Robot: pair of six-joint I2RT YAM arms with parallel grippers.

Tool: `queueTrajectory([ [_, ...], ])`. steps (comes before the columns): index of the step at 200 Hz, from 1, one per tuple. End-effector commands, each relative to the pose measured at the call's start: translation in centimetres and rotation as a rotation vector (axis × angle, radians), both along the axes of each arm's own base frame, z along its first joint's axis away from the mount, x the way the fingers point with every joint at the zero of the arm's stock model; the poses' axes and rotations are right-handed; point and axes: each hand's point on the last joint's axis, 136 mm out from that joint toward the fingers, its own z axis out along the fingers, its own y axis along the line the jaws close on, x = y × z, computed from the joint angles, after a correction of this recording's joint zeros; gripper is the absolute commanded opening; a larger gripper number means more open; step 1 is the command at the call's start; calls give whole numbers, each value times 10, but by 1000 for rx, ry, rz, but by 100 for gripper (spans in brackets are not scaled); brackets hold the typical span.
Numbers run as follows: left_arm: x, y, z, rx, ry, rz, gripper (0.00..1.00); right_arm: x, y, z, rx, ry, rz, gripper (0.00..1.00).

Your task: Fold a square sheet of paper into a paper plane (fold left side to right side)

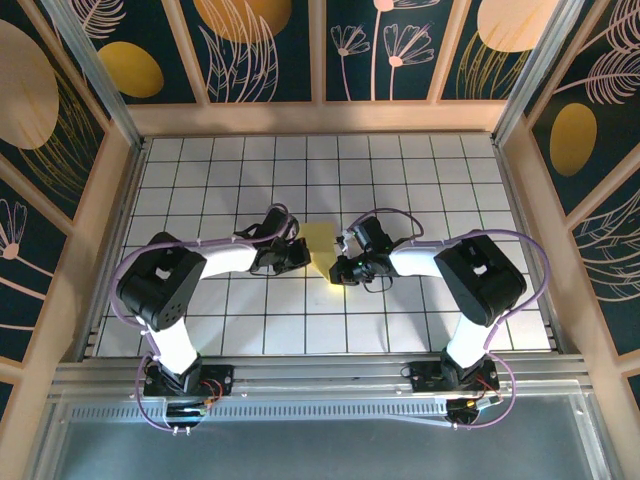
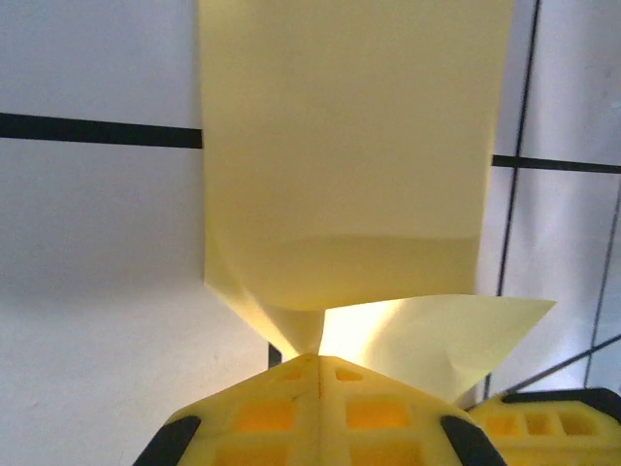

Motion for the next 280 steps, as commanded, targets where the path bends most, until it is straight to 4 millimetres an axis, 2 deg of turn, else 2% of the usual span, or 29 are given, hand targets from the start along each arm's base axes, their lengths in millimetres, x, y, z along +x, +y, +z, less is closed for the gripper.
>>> queueTrajectory([
  [1,-11,-1,14,-44,-11,-24,0,-13,-51,-47,-279,86,-104,0],
  [51,-28,-25,23,-207,10,-76,0,-12,-58,-53,-325,86,-125,0],
  [92,-23,-39,28,-267,-5,-91,0,-15,-55,-56,-312,96,-109,0],
  [97,-22,-39,19,-256,11,-87,0,-16,-55,-56,-311,97,-108,0],
  [127,-15,-40,8,-231,21,-67,0,-16,-54,-56,-309,96,-102,0],
  [224,-5,-41,-5,-193,15,-56,0,-17,-55,-58,-315,97,-97,0],
  [280,3,-31,-28,-92,32,-18,0,-18,-61,-60,-352,98,-93,0],
])
